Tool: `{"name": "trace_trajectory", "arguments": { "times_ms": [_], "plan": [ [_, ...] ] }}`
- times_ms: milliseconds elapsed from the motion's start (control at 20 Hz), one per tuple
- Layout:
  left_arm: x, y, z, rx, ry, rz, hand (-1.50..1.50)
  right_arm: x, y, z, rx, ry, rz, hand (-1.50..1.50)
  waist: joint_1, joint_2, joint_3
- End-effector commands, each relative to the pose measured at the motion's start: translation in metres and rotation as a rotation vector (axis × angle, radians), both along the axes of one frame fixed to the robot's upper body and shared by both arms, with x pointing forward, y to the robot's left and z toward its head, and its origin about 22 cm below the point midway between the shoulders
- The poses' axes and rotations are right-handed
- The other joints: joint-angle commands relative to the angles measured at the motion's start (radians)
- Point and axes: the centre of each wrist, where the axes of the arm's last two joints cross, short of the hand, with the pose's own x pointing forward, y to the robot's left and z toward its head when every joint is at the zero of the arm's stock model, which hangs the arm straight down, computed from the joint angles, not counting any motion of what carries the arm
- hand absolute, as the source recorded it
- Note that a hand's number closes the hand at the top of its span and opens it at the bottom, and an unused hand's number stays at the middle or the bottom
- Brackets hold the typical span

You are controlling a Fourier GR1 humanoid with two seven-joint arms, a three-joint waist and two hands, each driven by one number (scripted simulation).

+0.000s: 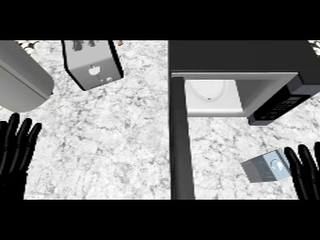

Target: Pick up the milk, place it into the microwave and close the microwave

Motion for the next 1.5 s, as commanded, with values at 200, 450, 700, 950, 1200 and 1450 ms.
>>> {"name": "trace_trajectory", "arguments": {
  "times_ms": [200,450,700,950,1200,1450],
  "plan": [
    [-0.039,-0.001,-0.003,-0.024,0.018,-0.008,-1.5,-0.013,0.001,-0.013,-0.076,0.003,-0.166,-1.5,0.003,0.0,0.0],
    [-0.045,-0.003,-0.013,-0.034,0.01,-0.005,-1.5,0.011,0.002,-0.021,-0.089,-0.009,-0.283,-1.5,0.009,0.002,0.0],
    [-0.047,0.021,0.0,0.004,0.013,-0.015,-1.5,0.014,-0.003,-0.059,-0.137,-0.009,-0.339,-1.5,0.004,0.002,0.0],
    [-0.074,0.01,-0.003,-0.001,0.022,-0.001,-1.5,0.019,-0.026,-0.077,-0.122,0.034,-0.348,-1.5,0.008,0.001,0.0],
    [-0.065,0.018,-0.031,0.01,0.022,0.008,-1.5,0.02,-0.032,-0.117,-0.141,0.066,-0.405,-1.5,0.004,0.002,0.0],
    [-0.07,-0.008,-0.026,-0.008,0.016,0.0,-1.5,0.037,-0.062,-0.115,-0.186,0.079,-0.458,-1.5,0.007,0.002,0.0]
  ]
}}
